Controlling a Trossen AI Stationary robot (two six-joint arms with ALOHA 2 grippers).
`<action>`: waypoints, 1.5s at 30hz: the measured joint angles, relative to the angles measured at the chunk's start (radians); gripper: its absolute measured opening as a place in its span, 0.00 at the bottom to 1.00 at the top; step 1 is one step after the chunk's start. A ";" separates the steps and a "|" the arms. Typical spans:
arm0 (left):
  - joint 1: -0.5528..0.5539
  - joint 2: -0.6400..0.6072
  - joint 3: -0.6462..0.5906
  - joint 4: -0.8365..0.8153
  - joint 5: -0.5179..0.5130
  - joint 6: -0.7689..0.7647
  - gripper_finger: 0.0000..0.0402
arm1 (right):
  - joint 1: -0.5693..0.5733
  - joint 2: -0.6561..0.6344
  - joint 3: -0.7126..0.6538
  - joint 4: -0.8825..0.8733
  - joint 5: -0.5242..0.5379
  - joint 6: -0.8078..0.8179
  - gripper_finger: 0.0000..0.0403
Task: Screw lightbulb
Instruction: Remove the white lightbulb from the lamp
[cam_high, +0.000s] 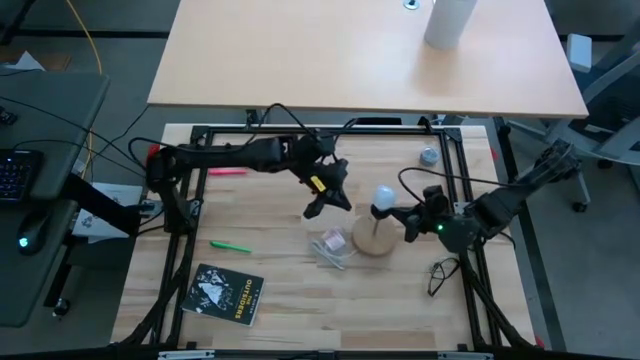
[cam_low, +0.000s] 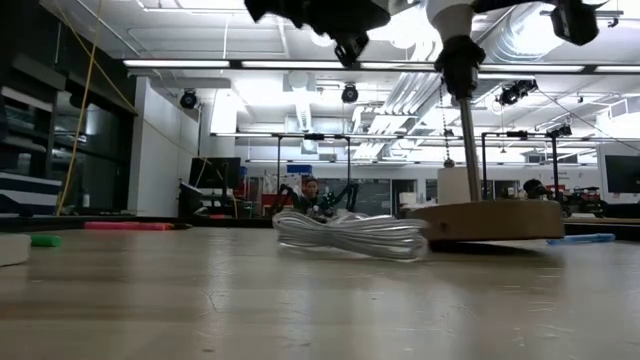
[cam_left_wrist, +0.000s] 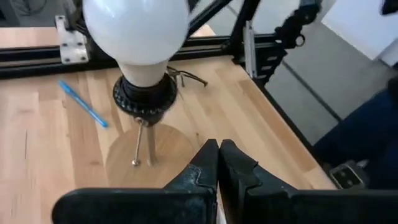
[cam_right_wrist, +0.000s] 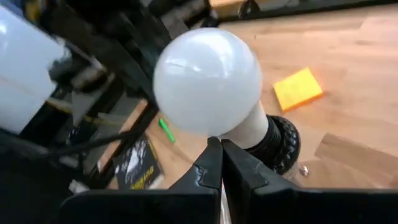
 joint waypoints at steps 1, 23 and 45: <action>0.004 -0.014 0.000 -0.022 -0.003 0.015 0.00 | 0.001 -0.008 0.000 -0.018 -0.018 0.000 0.00; 0.012 0.135 0.000 0.503 -0.226 -0.028 0.00 | 0.123 0.058 0.000 0.065 -0.029 0.031 0.00; -0.070 0.216 0.000 0.664 -0.168 -0.214 0.00 | 0.042 0.067 0.000 0.044 -0.058 0.001 0.00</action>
